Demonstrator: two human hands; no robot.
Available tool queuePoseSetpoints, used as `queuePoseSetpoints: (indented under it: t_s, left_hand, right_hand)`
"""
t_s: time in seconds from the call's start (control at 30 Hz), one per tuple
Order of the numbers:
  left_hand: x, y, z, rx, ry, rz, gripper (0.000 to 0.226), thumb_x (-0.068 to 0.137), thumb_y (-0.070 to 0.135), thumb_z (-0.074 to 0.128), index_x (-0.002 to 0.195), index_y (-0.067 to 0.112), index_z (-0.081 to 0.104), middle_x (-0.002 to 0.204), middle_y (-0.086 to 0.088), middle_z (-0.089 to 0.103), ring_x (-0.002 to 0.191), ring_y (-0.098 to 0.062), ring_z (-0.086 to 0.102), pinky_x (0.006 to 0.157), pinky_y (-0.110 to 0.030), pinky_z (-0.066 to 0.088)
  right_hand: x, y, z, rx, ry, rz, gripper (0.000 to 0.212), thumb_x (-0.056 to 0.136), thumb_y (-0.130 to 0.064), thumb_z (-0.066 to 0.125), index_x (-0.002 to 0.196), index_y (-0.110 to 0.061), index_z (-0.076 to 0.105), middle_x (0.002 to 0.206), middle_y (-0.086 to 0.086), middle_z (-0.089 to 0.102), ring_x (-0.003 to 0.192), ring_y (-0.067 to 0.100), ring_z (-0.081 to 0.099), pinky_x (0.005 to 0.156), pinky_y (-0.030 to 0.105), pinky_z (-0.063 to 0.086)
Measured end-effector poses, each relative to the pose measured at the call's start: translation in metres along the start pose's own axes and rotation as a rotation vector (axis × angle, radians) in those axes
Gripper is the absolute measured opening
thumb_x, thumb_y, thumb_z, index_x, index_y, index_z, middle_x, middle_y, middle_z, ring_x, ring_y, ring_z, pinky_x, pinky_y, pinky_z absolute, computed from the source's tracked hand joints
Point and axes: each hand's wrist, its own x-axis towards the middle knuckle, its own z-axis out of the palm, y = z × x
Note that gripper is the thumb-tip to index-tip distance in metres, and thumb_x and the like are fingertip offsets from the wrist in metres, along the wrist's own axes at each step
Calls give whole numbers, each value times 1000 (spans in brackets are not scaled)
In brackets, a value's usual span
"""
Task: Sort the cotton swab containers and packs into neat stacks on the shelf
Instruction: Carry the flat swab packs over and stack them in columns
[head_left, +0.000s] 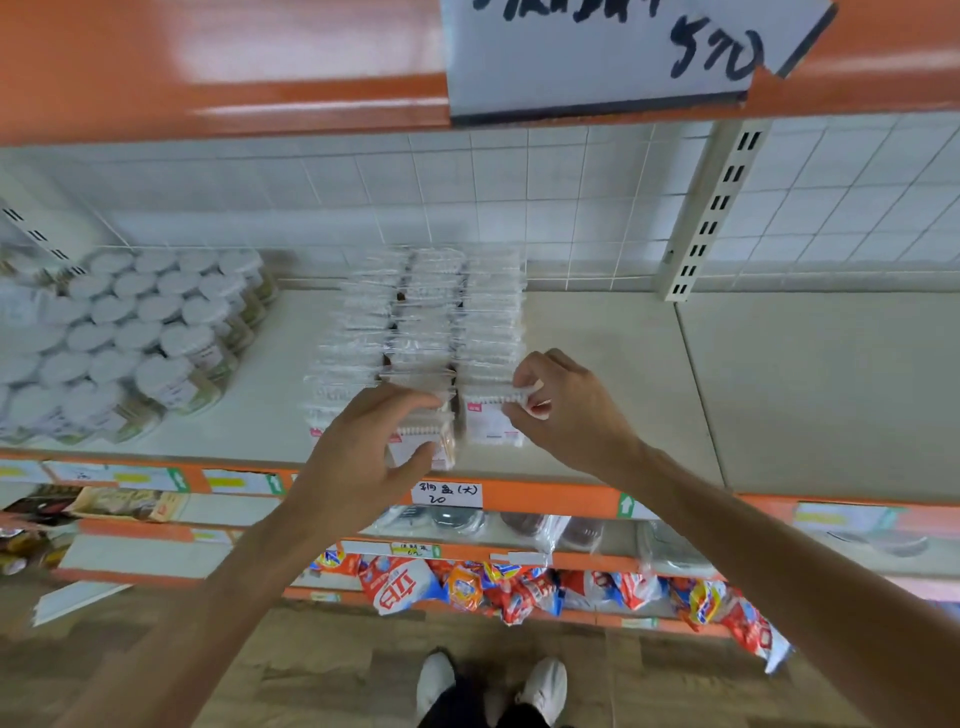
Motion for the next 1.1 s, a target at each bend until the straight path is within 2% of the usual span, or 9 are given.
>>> queuePoseSetpoints:
  t_s: [0.13,0.27,0.33,0.5,0.67,0.8,0.9,1.0,1.1]
  left_hand:
    - [-2,0,-1,33,19,29,37,88,32,61,123,23,63,116,11,62,111,-5,54,94,-4,34]
    - [6,-1,-1,339,-8,253,35,84,22,69,118,16,67,113,1,65,103,-17,57,90,-27,44]
    - [11,-2,-3,382,-31,301,37,82,20,69,118,17,65,113,1,64,104,-18,56,90,-31,46]
    - [-4,-9,-21,377,-25,323,45,81,17,74,125,16,63,118,-1,63,108,-21,57,91,-34,48]
    - [-59,-33,-52,352,40,312,43,84,32,52,122,15,66,119,-2,65,112,-16,51,90,-26,38]
    - [-110,-66,-91,364,57,225,55,81,32,64,135,17,61,134,-7,63,127,-27,55,102,-36,43]
    - [-162,-92,-135,374,103,141,57,89,40,53,141,17,56,140,-7,59,131,-29,54,103,-47,49]
    - [-229,-120,-174,410,137,33,62,87,45,47,142,17,54,140,-9,59,130,-31,55,103,-49,49]
    - [-301,-143,-206,457,162,-84,61,87,41,57,141,14,56,138,-13,60,127,-32,57,102,-45,47]
  right_hand:
    - [0,0,9,31,53,36,23,85,-25,77,99,-16,60,100,-4,55,73,12,69,71,42,59]
    - [0,-9,9,22,66,81,25,85,-26,78,98,-16,59,99,-5,55,72,12,69,71,42,58]
    - [-1,-14,10,10,73,96,26,85,-26,78,99,-16,58,99,-6,54,72,13,69,71,42,58]
    - [-15,-29,2,-182,99,174,46,84,-40,78,117,-17,57,116,-2,56,86,19,69,73,37,57]
    - [-44,-88,10,-598,151,-124,61,76,-44,81,123,-14,57,132,10,56,114,33,58,91,45,54]
    - [-37,-174,52,-562,9,-267,63,85,-48,70,135,-12,55,148,13,48,134,33,47,106,44,43]
    - [-33,-230,87,-572,-92,-316,72,90,-52,64,145,-11,44,158,13,33,143,32,36,112,45,36]
    - [-23,-289,129,-582,-197,-398,78,94,-56,58,153,-11,32,165,13,17,148,32,23,115,44,28]
    - [-15,-360,178,-516,-255,-539,79,93,-53,61,153,-10,32,165,14,18,148,33,25,115,45,30]
